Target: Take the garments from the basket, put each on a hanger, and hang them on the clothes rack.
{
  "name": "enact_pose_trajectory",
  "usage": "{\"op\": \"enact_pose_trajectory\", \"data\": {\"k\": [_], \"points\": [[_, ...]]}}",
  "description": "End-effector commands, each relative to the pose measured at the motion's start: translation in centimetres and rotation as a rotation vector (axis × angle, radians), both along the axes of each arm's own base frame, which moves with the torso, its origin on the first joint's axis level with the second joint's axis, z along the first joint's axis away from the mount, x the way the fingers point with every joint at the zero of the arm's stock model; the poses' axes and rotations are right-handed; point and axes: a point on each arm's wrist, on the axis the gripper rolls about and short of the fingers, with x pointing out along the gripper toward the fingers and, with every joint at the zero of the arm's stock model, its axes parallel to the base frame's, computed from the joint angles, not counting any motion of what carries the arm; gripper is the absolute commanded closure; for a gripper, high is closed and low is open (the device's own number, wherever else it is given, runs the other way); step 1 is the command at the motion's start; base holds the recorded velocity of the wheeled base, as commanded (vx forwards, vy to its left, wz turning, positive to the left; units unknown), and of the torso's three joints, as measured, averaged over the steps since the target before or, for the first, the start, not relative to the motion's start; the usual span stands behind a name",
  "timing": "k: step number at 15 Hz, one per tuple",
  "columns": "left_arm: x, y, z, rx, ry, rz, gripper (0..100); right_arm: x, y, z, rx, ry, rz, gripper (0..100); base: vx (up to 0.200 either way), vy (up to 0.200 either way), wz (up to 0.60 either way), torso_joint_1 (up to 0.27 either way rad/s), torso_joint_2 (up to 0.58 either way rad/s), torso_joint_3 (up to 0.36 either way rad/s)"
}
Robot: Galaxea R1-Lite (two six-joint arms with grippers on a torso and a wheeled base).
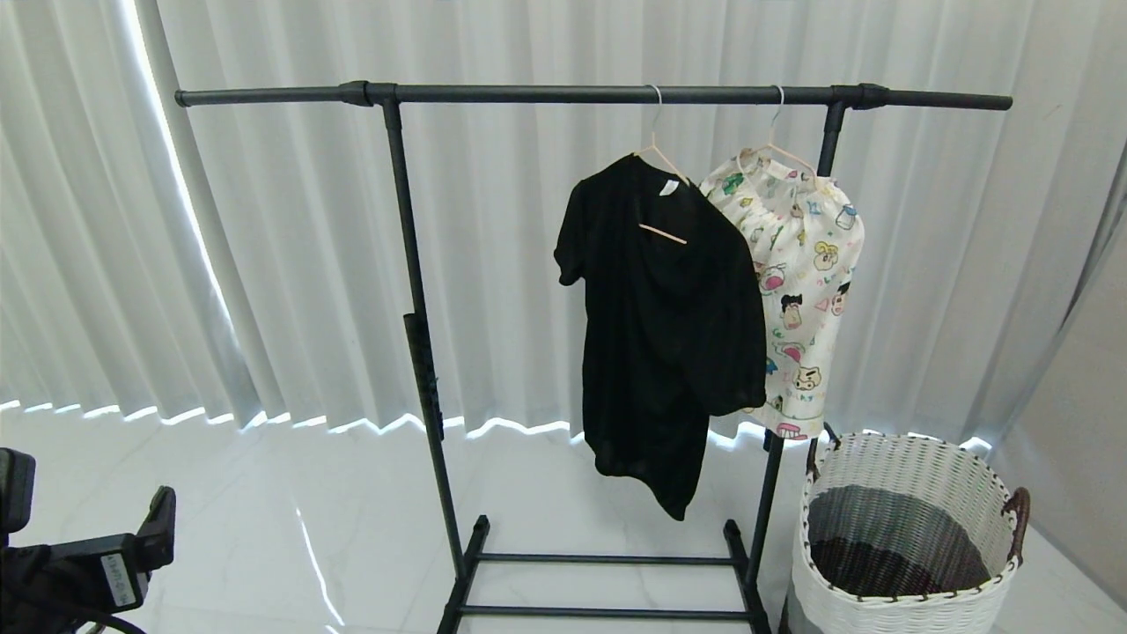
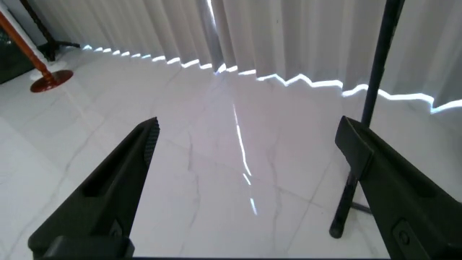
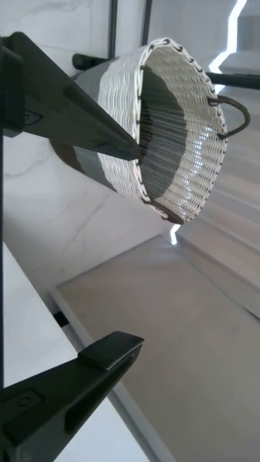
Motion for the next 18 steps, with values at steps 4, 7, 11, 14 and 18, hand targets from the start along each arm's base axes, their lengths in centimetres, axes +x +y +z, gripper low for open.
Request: {"op": "enact_pose_trajectory", "data": {"k": [4,7,11,14,18], "points": [[-6.4,0.8,-0.3,0.008,-0.058,0.003,0,-1.5,0.1,-1.0,-0.016,-0.155,-0.001,0,0.000,0.000,0.00,-0.076,0.25,0.176],[-10.8,1.3,-2.1,0.084,-0.101,0.002,0,-1.7,0.2,-1.1,0.004,-0.200,-0.004,0,0.000,0.000,0.00,-0.006,0.02,0.015],[-12.9,1.7,-3.9,0.043,-0.165,0.111,0,-1.7,0.1,-0.8,0.066,-0.247,-0.014,0,0.000,0.000,0.00,0.000,0.00,0.000],[-13.0,1.8,-3.9,-0.030,-0.214,0.154,0,-1.7,0.2,-0.3,0.094,-0.315,0.014,0,0.000,0.000,0.00,0.000,0.00,0.000],[-12.7,1.4,-4.3,-0.121,-0.205,-0.044,0,-1.6,0.5,-1.3,0.310,-0.253,0.134,0,0.000,0.000,0.00,0.000,0.00,0.000]]}}
